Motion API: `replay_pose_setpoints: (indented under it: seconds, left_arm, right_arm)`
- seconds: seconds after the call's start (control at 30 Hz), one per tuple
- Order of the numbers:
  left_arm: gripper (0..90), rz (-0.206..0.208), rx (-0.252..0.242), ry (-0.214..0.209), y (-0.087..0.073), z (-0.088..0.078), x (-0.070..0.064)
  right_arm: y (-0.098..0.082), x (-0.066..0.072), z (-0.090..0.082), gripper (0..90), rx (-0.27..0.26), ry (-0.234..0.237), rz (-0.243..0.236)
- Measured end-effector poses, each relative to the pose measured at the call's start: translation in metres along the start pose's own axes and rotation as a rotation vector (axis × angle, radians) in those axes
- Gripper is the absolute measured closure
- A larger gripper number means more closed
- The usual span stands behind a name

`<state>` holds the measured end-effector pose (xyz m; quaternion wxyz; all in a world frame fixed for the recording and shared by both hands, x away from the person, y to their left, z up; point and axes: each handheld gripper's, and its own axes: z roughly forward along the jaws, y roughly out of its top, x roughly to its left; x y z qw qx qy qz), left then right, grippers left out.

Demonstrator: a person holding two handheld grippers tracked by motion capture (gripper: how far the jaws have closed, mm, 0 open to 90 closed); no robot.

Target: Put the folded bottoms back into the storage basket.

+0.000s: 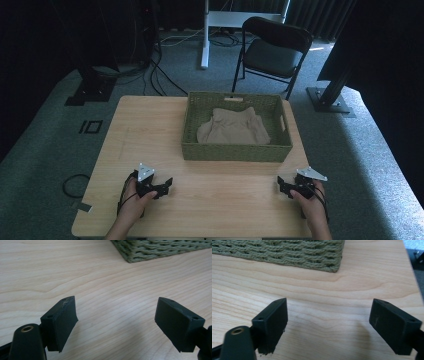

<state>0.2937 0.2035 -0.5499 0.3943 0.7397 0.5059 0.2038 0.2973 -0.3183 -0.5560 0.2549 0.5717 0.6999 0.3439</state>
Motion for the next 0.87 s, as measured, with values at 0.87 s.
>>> replay_pose_setpoints:
  seconds: [0.87]
  left_arm:
    - [10.3,-0.009,0.123,0.179,0.000,0.007,-0.008]
  right_arm:
    - [0.001,0.003,0.005,13.2,0.064,-0.067,0.029]
